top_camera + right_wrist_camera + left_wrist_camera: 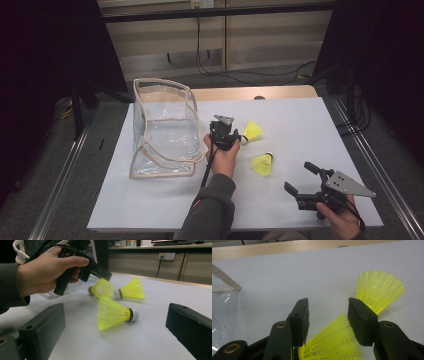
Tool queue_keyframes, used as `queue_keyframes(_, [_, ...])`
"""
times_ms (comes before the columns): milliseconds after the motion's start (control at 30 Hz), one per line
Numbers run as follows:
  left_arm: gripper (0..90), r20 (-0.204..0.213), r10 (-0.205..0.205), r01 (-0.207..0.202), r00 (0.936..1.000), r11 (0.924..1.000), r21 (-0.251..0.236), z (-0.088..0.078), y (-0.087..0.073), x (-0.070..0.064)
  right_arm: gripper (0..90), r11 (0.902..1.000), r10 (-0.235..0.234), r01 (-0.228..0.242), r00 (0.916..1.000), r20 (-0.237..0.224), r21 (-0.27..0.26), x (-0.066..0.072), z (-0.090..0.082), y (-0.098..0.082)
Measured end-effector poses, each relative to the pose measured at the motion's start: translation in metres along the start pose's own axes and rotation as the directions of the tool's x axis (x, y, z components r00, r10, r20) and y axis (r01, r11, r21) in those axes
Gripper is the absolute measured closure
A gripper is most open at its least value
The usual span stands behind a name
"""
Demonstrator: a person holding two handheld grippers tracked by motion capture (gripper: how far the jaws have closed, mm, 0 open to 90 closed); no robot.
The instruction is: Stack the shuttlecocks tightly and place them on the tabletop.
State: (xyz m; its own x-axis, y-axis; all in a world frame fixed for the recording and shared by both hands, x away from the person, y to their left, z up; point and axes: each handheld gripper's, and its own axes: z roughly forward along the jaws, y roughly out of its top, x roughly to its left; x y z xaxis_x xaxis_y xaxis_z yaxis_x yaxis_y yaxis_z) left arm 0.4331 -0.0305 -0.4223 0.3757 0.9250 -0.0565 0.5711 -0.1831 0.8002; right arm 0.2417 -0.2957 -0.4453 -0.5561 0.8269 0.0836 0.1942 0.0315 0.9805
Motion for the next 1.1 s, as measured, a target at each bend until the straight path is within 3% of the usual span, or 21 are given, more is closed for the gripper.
queue_keyframes(100, [48.4,-0.007,-0.001,0.0,1.0,1.0,-0.003,0.0,0.0,0.002,2.0,1.0,0.0,0.0,1.0,0.001,0.001,0.0,0.0,0.0])
queue_keyframes(500, [45.5,0.051,-0.01,0.011,0.9986,0.9995,-0.028,-0.002,0.003,0.0,2.0,1.0,-0.001,0.001,1.0,-0.002,0.004,0.0,0.0,0.0])
queue_keyframes(800, [35.8,0.105,-0.018,0.023,0.9943,0.9984,-0.051,-0.01,0.006,0.001,2.0,1.0,0.0,0.0,1.0,-0.004,0.005,0.0,0.001,0.0])
queue_keyframes(967, [26.4,0.184,-0.01,0.016,0.983,0.9993,-0.033,-0.019,0.007,-0.006,2.0,1.0,-0.002,0.002,1.0,0.0,0.008,0.0,0.0,0.0])
queue_keyframes(1000, [23.9,0.219,0.007,-0.001,0.9758,0.9997,-0.025,-0.023,0.007,-0.01,2.0,1.0,-0.002,0.002,1.0,0.002,0.005,0.0,0.0,0.0])
queue_keyframes(1033, [21.2,0.219,0.007,-0.001,0.9758,0.9997,-0.025,-0.023,0.007,-0.01,2.0,1.0,-0.002,0.002,1.0,0.002,0.005,0.0,0.0,0.0])
queue_keyframes(1067, [18.3,0.252,0.01,-0.007,0.9677,0.9999,-0.014,-0.027,0.006,-0.014,2.0,1.0,-0.002,0.002,1.0,0.002,0.004,-0.001,0.0,0.001])
queue_keyframes(1100, [17.1,0.265,0.008,-0.006,0.9643,1.0,-0.008,-0.029,0.006,-0.017,2.0,1.0,0.001,-0.001,1.0,0.003,0.005,-0.001,0.0,0.001])
